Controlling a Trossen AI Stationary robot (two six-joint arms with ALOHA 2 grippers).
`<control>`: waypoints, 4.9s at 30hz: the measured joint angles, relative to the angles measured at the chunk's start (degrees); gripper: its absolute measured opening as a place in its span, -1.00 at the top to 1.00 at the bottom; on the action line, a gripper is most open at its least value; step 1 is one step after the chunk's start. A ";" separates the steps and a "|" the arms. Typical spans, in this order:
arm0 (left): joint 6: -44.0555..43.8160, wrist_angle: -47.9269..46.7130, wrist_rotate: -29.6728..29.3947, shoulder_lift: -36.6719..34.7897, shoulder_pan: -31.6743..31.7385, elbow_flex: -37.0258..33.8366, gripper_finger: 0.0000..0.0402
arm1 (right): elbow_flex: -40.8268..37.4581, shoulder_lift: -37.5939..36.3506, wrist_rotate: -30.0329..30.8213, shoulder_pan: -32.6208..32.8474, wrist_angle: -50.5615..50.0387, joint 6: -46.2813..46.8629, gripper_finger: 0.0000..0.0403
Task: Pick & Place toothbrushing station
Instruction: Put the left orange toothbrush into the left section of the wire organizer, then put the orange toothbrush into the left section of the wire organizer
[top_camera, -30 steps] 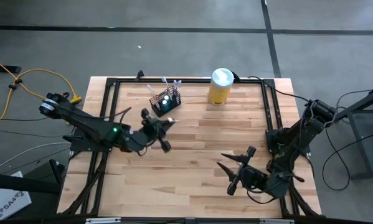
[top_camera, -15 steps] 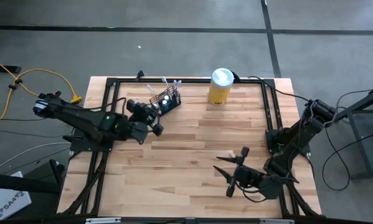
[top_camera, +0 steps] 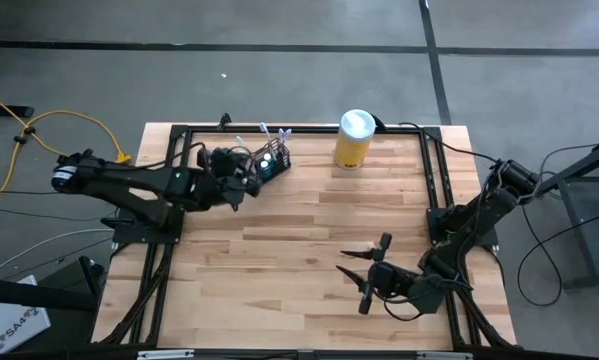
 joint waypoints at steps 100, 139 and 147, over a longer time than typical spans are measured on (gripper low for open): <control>21.99 48.22 17.48 -0.84 -15.69 -20.83 0.35 | 0.00 0.00 -6.41 -0.26 -22.60 26.77 0.26; 30.25 66.52 21.63 16.22 -19.60 -20.83 0.35 | -0.02 11.45 -54.25 -3.39 -75.65 83.32 0.37; 30.26 66.53 21.63 16.22 -19.60 -20.83 0.35 | -0.02 13.45 -54.17 -4.07 -76.90 82.28 0.30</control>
